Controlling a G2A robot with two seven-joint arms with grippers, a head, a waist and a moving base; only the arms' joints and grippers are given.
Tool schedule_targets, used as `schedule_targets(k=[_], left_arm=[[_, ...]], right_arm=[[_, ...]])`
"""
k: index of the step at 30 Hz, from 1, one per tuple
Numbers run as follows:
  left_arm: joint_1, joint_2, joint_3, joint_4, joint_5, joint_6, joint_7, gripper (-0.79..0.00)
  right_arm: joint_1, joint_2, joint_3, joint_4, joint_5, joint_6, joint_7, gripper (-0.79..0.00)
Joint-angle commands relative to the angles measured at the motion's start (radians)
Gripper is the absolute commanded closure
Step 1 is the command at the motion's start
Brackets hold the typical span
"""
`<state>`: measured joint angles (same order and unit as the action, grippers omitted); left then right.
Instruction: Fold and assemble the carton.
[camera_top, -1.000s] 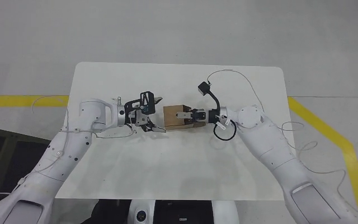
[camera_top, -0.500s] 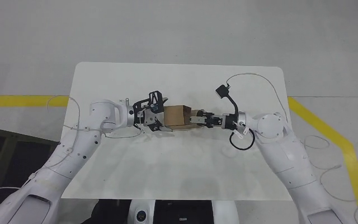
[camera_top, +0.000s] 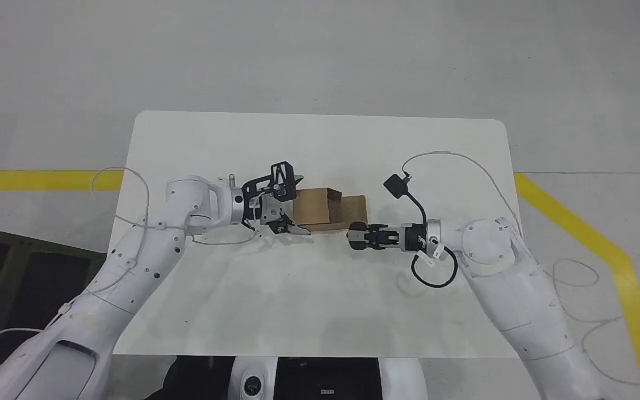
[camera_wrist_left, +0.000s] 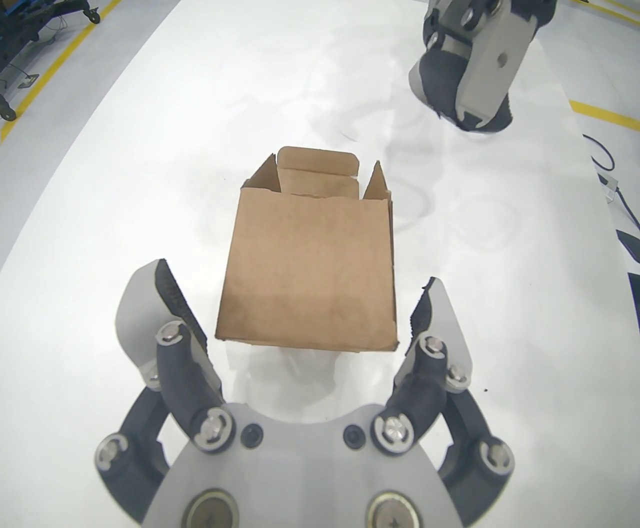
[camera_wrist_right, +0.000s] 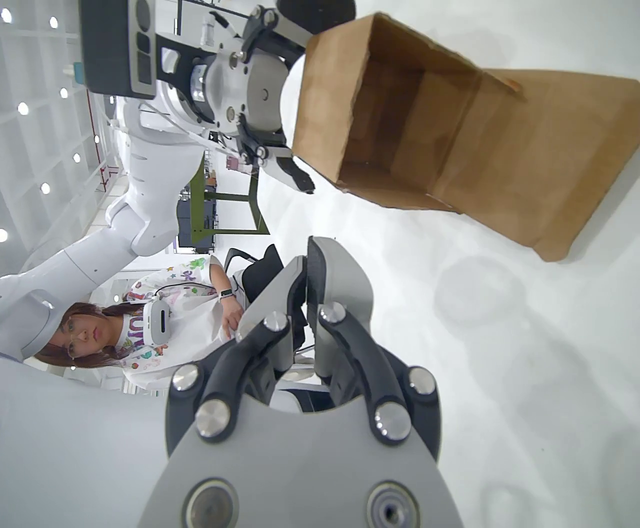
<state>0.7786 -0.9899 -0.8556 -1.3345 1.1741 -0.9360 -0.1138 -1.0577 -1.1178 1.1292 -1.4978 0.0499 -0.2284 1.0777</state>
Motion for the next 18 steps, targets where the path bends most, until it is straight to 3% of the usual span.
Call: schedule_targets(k=[1, 7, 18], left_arm=[[-0.003, -0.003, 0.003, 0.005, -0.002, -0.007, -0.001, -0.785], [-0.006, -0.008, 0.007, 0.01, 0.001, -0.014, -0.009, -0.785], [0.002, -0.014, 0.001, 0.008, 0.011, -0.002, -0.008, -0.785]], right_arm=[[0.012, -0.003, -0.014, 0.022, -0.019, -0.003, -0.021, 0.0], [0.052, -0.014, -0.052, 0.083, -0.043, -0.026, -0.088, 0.0], [0.05, -0.015, -0.056, 0.085, -0.045, -0.026, -0.102, 0.0]])
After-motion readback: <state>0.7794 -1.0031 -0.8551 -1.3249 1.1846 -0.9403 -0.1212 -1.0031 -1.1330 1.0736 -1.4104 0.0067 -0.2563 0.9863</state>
